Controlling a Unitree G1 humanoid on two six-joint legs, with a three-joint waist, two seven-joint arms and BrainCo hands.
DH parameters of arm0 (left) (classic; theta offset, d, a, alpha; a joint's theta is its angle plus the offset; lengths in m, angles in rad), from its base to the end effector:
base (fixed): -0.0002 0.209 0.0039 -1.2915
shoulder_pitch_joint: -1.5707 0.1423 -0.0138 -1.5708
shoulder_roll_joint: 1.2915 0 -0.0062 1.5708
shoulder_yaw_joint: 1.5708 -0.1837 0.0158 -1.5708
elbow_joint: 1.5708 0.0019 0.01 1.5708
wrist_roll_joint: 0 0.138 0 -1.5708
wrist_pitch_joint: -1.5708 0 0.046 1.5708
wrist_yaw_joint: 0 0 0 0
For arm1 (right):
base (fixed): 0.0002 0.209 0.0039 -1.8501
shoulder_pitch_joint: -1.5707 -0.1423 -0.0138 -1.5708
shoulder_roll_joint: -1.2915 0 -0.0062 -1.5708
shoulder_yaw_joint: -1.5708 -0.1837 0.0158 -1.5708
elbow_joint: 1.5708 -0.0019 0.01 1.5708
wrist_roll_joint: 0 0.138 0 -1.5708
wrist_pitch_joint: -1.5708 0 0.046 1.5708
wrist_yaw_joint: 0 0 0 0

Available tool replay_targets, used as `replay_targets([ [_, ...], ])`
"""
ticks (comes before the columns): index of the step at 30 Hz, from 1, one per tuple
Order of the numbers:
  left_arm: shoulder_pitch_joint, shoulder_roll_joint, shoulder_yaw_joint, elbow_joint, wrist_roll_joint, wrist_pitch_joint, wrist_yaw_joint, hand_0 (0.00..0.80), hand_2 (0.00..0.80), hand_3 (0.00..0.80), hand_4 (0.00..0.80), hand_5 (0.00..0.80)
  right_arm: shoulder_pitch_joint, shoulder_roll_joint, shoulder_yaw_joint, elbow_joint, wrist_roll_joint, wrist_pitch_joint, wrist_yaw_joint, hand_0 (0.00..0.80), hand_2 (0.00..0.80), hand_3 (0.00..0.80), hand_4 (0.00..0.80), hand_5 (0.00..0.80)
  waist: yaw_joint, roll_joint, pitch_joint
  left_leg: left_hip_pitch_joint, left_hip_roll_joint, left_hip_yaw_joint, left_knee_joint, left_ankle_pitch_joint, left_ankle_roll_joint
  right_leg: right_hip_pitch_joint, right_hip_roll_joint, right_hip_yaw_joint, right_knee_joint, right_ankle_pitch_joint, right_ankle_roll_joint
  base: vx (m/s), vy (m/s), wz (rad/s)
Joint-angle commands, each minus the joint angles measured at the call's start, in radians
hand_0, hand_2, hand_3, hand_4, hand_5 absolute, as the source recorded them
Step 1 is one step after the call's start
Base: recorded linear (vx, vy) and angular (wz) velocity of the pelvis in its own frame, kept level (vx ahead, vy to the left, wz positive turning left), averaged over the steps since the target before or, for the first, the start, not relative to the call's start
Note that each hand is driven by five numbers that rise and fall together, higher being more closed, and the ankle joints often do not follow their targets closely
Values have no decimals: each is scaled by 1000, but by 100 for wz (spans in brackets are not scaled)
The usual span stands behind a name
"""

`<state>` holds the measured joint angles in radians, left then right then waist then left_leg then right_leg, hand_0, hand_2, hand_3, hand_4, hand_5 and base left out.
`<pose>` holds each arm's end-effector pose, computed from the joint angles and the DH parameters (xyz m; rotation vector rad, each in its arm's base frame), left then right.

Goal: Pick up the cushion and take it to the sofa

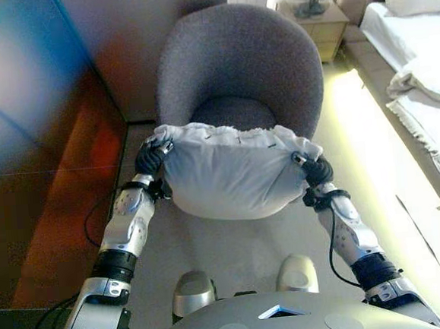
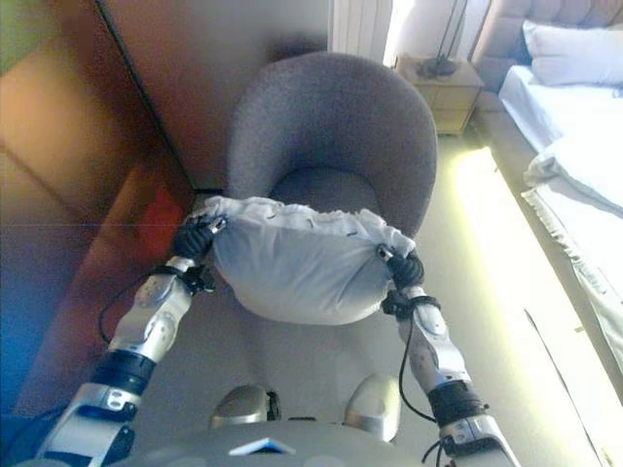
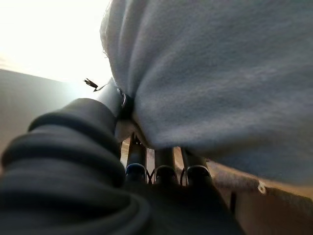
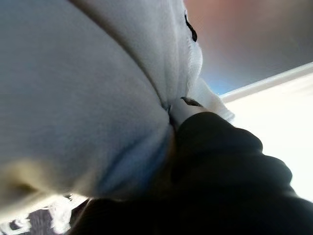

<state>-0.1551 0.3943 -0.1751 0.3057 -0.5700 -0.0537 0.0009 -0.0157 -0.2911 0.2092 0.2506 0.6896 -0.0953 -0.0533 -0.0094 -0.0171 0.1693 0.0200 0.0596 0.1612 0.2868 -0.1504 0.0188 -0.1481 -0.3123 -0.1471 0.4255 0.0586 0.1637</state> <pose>0.2286 0.2048 0.0289 -0.1393 0.1519 -0.0609 0.1968 -0.1795 0.0037 0.3639 0.2217 0.0033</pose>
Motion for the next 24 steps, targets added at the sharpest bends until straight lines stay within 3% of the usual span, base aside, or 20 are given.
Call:
replay_targets([
  [1,-54,-27,-47,-110,12,-87,-17,800,800,800,800,800,-110,6,-12,-34,57,-59,63,800,800,800,800,800,-49,-29,6,129,-134,10,-123,-51,32,-55,56,13,-196,150,48,267,-120,-15],
  [4,-60,-26,-57,-97,10,-98,-13,800,800,800,800,800,-121,-8,-21,-6,86,-61,80,800,800,800,800,800,-74,-45,15,161,-154,-7,-117,-87,38,-93,116,2,-382,168,64,315,-104,1],
  [6,-57,-27,-64,-96,11,-101,-14,800,800,800,800,800,-109,-13,-28,-5,95,-66,91,800,800,800,800,800,-86,-44,21,188,-158,-18,-112,-113,46,-117,140,-22,-429,192,64,347,-100,61],
  [11,-21,-26,-45,-123,5,-109,-19,800,800,800,800,800,-65,-14,-41,-33,43,-67,141,800,800,800,800,800,-94,-53,25,188,-154,-25,-41,-163,70,-119,115,-4,-347,184,49,371,-136,22],
  [15,11,-26,-15,-162,-11,-92,-9,800,800,800,800,800,-47,-21,-35,-86,23,-35,148,800,800,800,800,800,-102,-39,-20,254,-97,-1,-20,-206,47,-98,106,-19,-258,120,35,447,-185,-17],
  [16,22,-26,-10,-167,-19,-91,-10,800,800,800,800,800,-42,-24,-35,-96,20,-28,147,800,800,800,800,800,-106,-28,-33,275,-72,5,-11,-188,28,-89,117,-20,-239,100,28,429,-202,-2],
  [18,42,-28,3,-183,-24,-83,-8,800,800,800,800,800,-35,-27,-37,-117,16,-10,149,800,800,800,800,800,-110,-15,-63,277,-25,11,48,-84,-26,-59,144,-25,-233,59,-6,377,-236,1],
  [20,60,-27,20,-200,-30,-85,-9,800,800,800,800,800,-34,-38,-44,-128,17,1,169,800,800,800,800,800,-108,-14,-82,252,-1,15,146,15,-65,-23,162,-31,-246,30,-38,304,-236,-3],
  [22,65,-31,29,-202,-34,-98,-3,800,800,800,800,800,-39,-58,-50,-129,26,3,189,800,800,800,800,800,-106,-14,-93,204,29,25,291,83,-91,19,181,-34,-253,-7,-73,280,-215,-8],
  [24,59,-38,28,-201,-40,-104,0,800,800,800,800,800,-43,-73,-58,-123,42,-2,200,800,800,800,800,800,-102,-24,-96,117,55,31,419,104,-95,60,193,-18,-263,-33,-103,242,-165,-8],
])
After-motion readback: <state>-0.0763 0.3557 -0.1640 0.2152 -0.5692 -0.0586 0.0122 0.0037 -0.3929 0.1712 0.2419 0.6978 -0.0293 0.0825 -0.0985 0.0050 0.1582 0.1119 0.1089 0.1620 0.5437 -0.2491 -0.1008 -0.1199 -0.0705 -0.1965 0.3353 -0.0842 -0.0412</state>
